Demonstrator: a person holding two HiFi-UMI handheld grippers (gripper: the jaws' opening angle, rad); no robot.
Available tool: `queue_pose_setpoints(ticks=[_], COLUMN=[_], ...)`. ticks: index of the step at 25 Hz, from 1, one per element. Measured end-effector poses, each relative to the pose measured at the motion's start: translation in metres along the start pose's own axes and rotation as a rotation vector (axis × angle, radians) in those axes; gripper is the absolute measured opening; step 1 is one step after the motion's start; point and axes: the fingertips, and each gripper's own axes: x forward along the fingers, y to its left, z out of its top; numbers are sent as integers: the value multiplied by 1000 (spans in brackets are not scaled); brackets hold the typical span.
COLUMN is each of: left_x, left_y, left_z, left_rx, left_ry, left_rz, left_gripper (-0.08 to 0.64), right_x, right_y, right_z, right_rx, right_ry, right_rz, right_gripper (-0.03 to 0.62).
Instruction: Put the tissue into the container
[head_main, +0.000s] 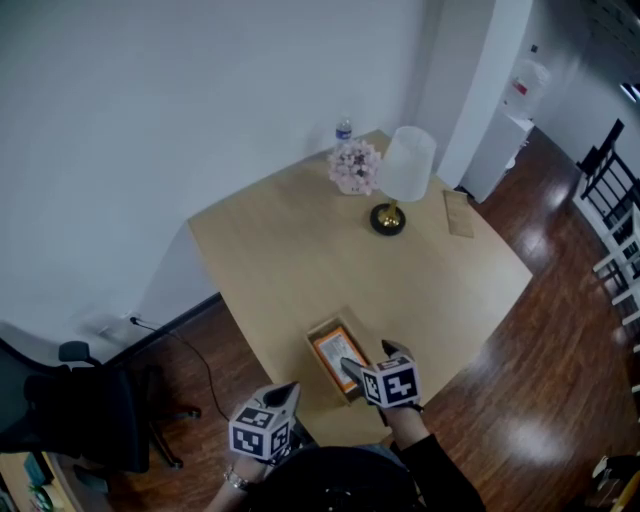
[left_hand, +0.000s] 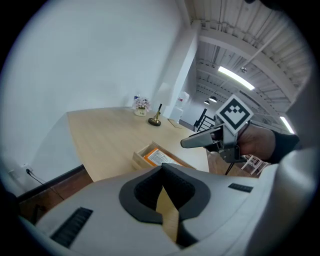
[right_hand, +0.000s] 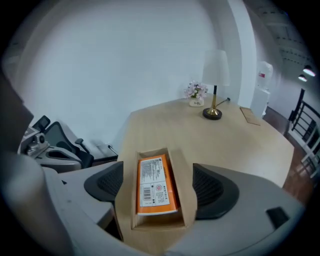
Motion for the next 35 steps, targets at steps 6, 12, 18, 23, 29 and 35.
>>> queue_pose_setpoints(ticks=[6, 12, 18, 23, 29, 35], left_x=[-5, -2, 4, 3, 3, 5], left_y=[-7, -28, -45, -52, -55, -59], left_z=[22, 6, -12, -11, -12, -10], left_rx=[16, -6, -17, -9, -19, -16], left_ry=[-34, -10, 28, 21, 13, 4], left_rz=[24, 36, 49, 71, 91, 100], left_gripper=[3, 3, 3, 3, 3, 3], right_x=[-47, -55, -54, -55, -56, -57], right_y=[-2, -10, -13, -15, -20, -25], right_z=[-8, -53, -79, -79, -76, -75], right_rx=[65, 61, 59, 37, 16, 13], right_ry=[-76, -44, -14, -17, -23, -27], right_rz=[122, 166, 217, 251, 258, 264], right_gripper=[338, 32, 0, 0, 0, 0])
